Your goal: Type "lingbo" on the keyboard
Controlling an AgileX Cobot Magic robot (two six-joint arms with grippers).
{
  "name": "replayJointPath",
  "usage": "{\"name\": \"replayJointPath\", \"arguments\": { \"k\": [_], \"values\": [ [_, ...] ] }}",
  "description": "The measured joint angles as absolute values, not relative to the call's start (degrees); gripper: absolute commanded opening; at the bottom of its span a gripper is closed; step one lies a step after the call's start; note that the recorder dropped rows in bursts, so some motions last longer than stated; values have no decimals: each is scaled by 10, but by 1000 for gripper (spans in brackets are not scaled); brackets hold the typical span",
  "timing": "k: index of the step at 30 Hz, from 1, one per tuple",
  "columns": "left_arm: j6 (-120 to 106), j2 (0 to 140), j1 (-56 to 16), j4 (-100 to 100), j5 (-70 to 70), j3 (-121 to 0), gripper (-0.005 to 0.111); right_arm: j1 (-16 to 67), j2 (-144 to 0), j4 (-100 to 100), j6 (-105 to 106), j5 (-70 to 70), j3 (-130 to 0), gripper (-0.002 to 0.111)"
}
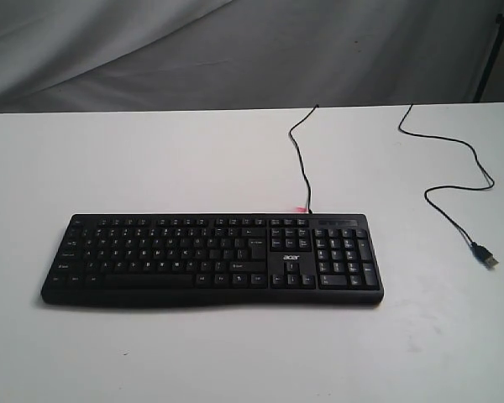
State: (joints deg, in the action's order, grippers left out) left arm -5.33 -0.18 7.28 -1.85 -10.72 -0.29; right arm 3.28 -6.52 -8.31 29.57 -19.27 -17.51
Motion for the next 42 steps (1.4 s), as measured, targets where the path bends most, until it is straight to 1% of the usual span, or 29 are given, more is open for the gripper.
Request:
{"name": "replayJointPath", "arguments": {
  "k": [5,10,14,21,31,38,42],
  "values": [
    [-53,-2,73,-18,-107,-3,1,33,-65,-70,281,-25,-80,0],
    [-53,-2,73,-18,-107,-3,1,33,-65,-70,243,20,-15,0],
    [-53,-2,73,-18,-107,-3,1,33,-65,-70,215,18,-2,0],
    [-53,-2,73,-18,-107,-3,1,33,-65,-70,209,-30,-2,0],
    [-53,-2,73,-18,-107,-3,1,33,-65,-69,209,-34,-2,0],
    [-53,-2,73,-18,-107,-3,1,33,-65,-4,271,-141,-2,0],
    [-53,-2,73,-18,-107,-3,1,33,-65,0,275,-153,-2,0]
  ]
}}
